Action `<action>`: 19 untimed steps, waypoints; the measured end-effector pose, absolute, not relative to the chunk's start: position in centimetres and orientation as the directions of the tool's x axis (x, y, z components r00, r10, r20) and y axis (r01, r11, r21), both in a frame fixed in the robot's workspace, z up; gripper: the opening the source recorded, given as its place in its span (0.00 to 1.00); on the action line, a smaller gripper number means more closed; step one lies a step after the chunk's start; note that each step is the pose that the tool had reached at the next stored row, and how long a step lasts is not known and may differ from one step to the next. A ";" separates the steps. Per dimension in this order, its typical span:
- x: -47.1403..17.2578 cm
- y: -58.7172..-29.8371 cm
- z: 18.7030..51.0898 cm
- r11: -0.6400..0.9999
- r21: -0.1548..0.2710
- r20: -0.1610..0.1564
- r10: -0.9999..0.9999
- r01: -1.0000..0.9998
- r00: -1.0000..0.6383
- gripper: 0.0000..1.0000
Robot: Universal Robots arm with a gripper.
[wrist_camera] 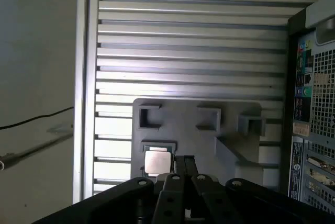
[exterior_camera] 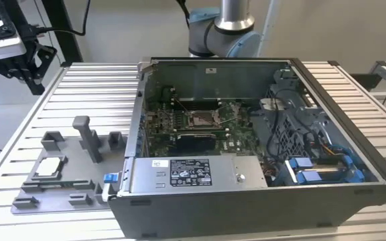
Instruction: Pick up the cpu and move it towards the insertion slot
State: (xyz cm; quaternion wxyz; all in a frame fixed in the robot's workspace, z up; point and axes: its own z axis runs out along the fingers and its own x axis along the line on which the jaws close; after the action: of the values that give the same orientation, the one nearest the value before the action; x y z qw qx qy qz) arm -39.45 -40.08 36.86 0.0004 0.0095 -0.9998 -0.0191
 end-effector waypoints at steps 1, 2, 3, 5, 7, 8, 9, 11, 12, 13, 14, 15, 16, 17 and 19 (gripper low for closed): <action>-39.5 -40.1 36.9 0.999 0.038 0.001 -0.019 -0.019 -1.000 0.00; -39.5 -40.1 36.9 0.999 0.038 0.001 -0.019 -0.019 -1.000 0.00; -39.6 -40.3 36.8 0.999 0.038 0.001 -0.019 -0.019 -1.000 0.00; -40.0 -41.0 36.8 0.999 0.038 0.000 -0.019 -0.019 -1.000 0.00; -40.4 -41.7 36.7 0.999 0.038 0.000 -0.019 -0.019 -1.000 0.00; -40.6 -42.0 36.7 0.999 0.038 0.001 -0.019 -0.019 -1.000 0.00; -40.8 -42.4 36.6 0.999 0.038 0.001 -0.019 -0.019 -1.000 0.00; -41.2 -42.9 36.5 0.999 0.038 0.001 -0.019 -0.019 -1.000 0.00; -41.3 -43.1 36.5 0.999 0.038 0.001 -0.019 -0.019 -1.000 0.00; -41.3 -43.1 36.4 0.999 0.038 0.000 -0.019 -0.019 -1.000 0.00; -41.3 -43.1 36.3 0.999 0.038 0.000 -0.019 -0.019 -1.000 0.00; -41.4 -43.1 36.3 0.999 0.038 0.001 -0.019 -0.019 -1.000 0.00; -41.4 -43.1 36.3 0.999 0.038 0.001 -0.019 -0.019 -1.000 0.00; -41.4 -43.1 36.3 0.999 0.038 0.001 -0.019 -0.019 -1.000 0.00; -41.4 -43.1 36.3 0.999 0.038 0.001 -0.019 -0.019 -1.000 0.00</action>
State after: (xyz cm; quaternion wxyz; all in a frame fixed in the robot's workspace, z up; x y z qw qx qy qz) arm -41.37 -43.08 36.25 0.0005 0.0096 -0.9998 -0.0190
